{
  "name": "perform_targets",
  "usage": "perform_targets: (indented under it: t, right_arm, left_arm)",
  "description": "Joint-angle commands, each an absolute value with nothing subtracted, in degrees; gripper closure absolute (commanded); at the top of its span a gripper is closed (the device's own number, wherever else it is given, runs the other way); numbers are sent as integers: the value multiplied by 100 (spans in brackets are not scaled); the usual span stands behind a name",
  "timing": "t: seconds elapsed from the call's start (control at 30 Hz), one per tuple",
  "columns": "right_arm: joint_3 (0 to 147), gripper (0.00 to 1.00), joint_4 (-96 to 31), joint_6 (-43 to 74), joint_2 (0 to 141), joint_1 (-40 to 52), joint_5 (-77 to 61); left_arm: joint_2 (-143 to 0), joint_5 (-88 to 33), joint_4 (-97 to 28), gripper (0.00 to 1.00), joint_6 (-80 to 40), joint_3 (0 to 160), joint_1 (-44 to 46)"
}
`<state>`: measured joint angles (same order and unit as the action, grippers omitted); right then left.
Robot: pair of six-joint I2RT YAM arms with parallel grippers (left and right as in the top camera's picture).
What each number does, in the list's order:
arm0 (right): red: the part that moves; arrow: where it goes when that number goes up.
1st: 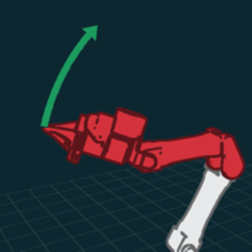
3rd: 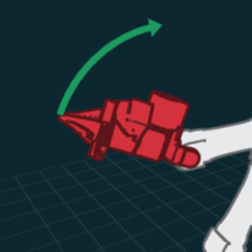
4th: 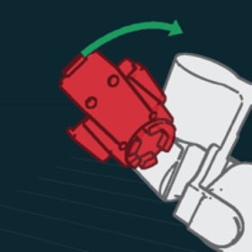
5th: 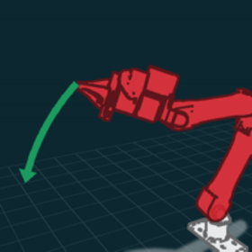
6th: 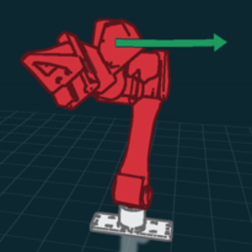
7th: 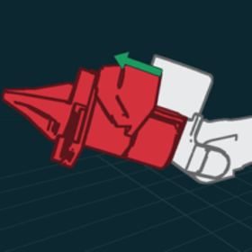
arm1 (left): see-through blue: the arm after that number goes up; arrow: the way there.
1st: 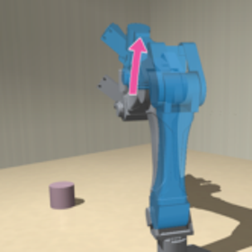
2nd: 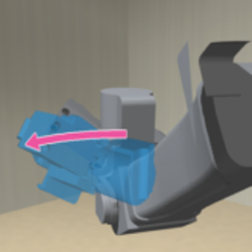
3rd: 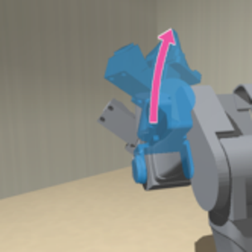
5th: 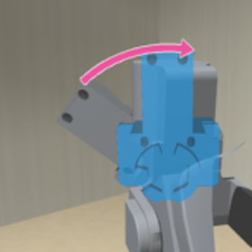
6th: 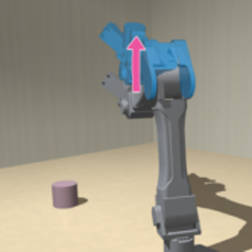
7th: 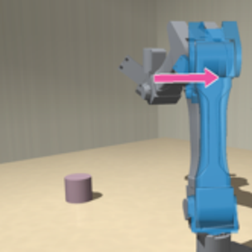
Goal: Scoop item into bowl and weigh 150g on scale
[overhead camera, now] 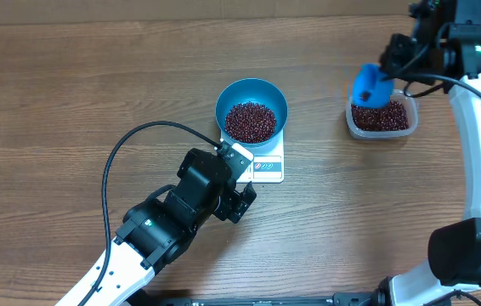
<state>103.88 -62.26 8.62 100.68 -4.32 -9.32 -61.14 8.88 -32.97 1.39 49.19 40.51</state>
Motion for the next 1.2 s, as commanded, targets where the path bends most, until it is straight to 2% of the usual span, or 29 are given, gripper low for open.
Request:
perform_targets:
  t: [0.0,0.33,0.73,1.0,1.17]
  right_arm:
    - [10551,96,-6254,582,9915,-419,-143]
    - [10551,96,-6425,266,9915,56,2250]
    - [10549,96,-6420,141,9915,604,3557]
    - [10549,96,-6392,165,9915,622,3524]
    - [10549,96,-6305,165,9915,622,2727]
  left_arm:
    - [-6141,958,-3280,0,64,4888,4042]
    - [-6141,958,-3280,0,64,4888,4042]
    - [-6141,958,-3280,1,64,4888,4042]
    - [-6141,958,-3280,1,64,4888,4042]
    - [-6141,958,-3280,0,64,4888,4042]
